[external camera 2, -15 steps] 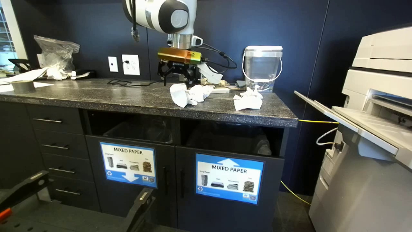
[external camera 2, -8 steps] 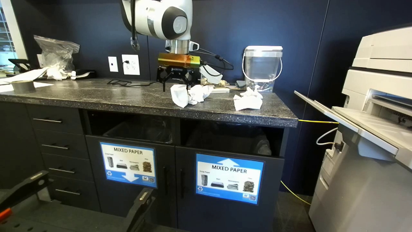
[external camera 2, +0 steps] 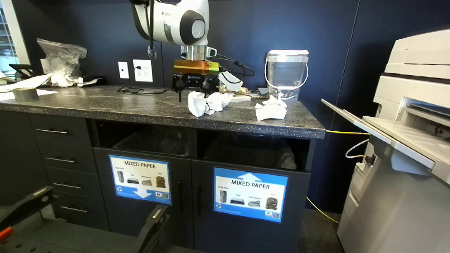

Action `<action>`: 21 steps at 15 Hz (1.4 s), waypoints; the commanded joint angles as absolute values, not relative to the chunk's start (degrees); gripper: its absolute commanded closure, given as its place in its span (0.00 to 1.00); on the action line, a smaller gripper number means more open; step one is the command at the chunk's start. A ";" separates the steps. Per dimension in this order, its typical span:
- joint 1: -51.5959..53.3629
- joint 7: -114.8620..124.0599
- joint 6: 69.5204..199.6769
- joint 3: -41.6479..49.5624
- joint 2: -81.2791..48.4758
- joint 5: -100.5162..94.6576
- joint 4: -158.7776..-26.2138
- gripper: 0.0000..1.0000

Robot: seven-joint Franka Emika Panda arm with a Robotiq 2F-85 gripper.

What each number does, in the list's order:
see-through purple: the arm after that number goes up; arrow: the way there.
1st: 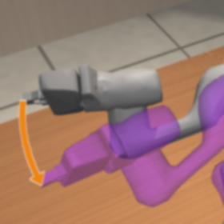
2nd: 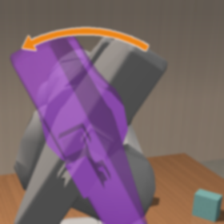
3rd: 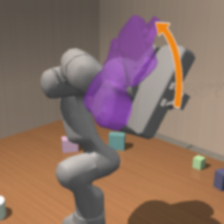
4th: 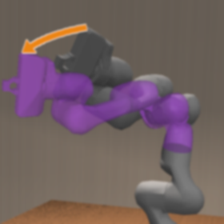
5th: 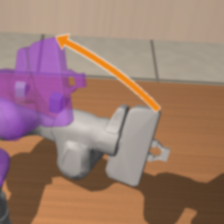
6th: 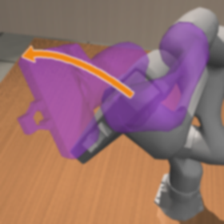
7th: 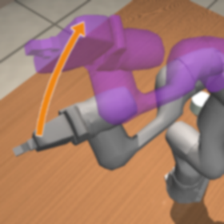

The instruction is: Pick up the pieces of paper from the countertop and put them in the right bin.

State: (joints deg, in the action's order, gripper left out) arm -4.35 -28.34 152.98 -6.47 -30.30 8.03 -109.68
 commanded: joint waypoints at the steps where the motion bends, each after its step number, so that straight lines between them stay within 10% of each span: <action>1: -5.01 -26.65 151.72 -7.44 -31.57 6.05 -107.38 0.00; 7: -4.91 -26.46 151.25 -7.36 -32.32 5.69 -106.61 0.00; 8: -4.98 -26.50 151.26 -7.38 -32.41 5.67 -106.53 0.25; 16: -4.75 -26.13 151.22 -7.33 -33.41 5.08 -106.05 0.80; 21: -4.27 -25.80 150.72 -7.38 -34.30 4.52 -105.75 0.83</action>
